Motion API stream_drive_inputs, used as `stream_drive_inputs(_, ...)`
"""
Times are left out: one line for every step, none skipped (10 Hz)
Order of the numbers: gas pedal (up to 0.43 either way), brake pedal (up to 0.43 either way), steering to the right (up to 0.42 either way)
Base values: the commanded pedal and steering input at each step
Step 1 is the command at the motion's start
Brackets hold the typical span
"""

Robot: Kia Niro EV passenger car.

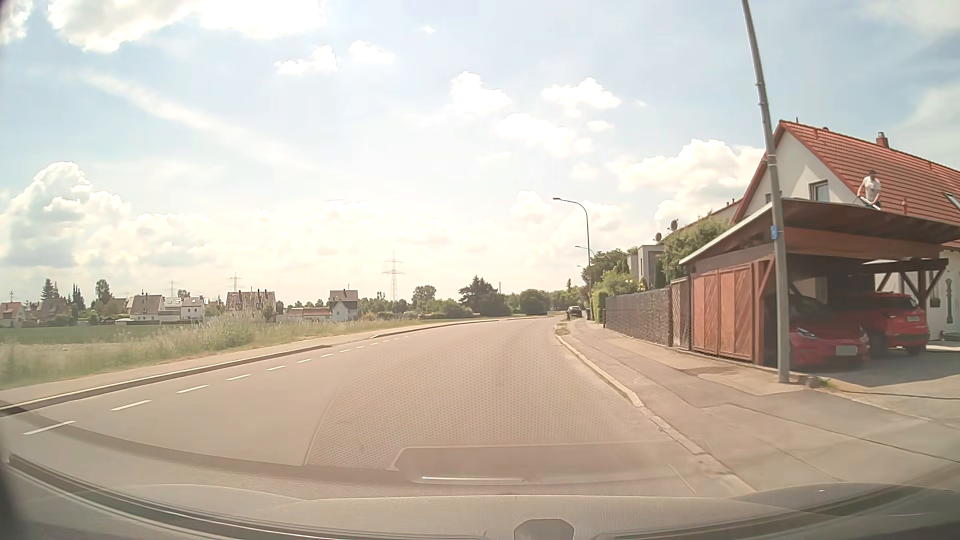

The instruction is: Follow the waypoints while adhering to traffic rules and regulations

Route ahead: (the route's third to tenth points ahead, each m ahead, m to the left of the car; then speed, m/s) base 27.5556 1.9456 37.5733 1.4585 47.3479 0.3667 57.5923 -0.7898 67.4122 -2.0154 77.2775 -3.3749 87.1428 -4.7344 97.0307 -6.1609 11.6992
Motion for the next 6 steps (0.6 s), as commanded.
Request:
stream_drive_inputs(0.157, 0.0, 0.005)
stream_drive_inputs(0.157, 0.0, 0.004)
stream_drive_inputs(0.157, 0.0, 0.004)
stream_drive_inputs(0.157, 0.0, 0.004)
stream_drive_inputs(0.177, 0.0, 0.004)
stream_drive_inputs(0.177, 0.0, 0.003)
